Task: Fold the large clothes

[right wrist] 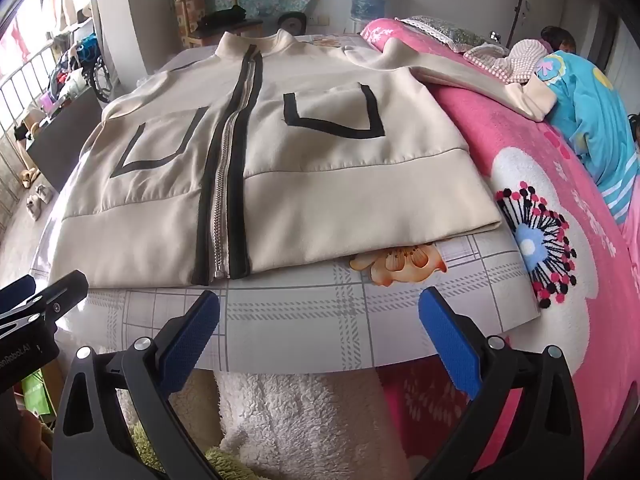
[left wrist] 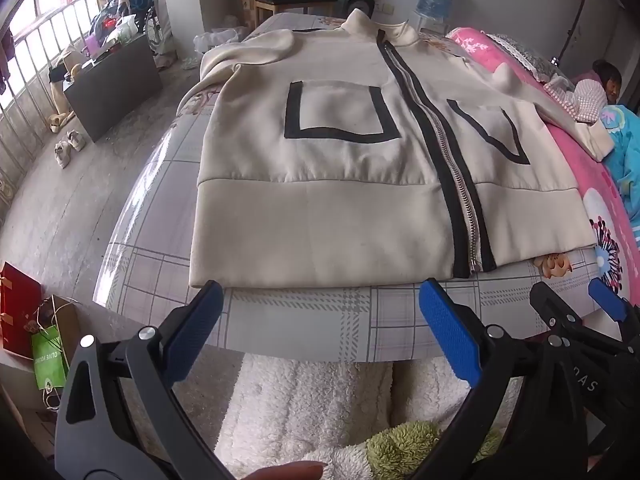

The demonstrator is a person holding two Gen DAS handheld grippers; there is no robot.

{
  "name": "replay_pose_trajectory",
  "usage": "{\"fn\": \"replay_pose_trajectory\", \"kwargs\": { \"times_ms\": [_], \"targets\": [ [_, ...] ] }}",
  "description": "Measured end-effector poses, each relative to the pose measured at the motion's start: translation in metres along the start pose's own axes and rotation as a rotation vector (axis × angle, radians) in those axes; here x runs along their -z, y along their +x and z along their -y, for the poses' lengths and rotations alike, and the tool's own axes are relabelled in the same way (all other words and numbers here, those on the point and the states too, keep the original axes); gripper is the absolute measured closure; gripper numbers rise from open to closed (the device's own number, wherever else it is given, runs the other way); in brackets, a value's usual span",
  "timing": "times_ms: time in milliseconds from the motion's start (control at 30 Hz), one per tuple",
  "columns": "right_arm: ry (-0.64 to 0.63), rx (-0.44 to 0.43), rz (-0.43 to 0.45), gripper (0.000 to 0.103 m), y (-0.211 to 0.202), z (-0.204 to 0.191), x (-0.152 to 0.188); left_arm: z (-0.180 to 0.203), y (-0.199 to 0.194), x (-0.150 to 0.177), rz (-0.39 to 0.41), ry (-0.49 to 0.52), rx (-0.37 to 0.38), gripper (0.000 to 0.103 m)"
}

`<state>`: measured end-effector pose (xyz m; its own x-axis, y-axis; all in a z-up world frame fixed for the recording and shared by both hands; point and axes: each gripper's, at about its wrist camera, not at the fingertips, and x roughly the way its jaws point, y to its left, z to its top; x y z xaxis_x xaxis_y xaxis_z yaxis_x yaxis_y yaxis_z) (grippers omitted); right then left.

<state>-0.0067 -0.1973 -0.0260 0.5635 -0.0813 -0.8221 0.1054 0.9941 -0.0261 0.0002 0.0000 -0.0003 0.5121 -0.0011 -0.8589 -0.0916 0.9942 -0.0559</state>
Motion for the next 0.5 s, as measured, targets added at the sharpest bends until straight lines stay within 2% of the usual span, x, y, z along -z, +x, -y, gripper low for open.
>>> {"fn": "replay_pose_trajectory", "kwargs": {
  "times_ms": [400, 500],
  "targets": [
    [0.001, 0.006, -0.007, 0.006, 0.0005, 0.0000, 0.0003, 0.0084, 0.0023, 0.0000, 0.002, 0.015, -0.004, 0.008],
    [0.001, 0.006, -0.007, 0.006, 0.0005, 0.0000, 0.0005, -0.0002, -0.0001, 0.0000, 0.002, -0.003, 0.006, 0.008]
  ]
}}
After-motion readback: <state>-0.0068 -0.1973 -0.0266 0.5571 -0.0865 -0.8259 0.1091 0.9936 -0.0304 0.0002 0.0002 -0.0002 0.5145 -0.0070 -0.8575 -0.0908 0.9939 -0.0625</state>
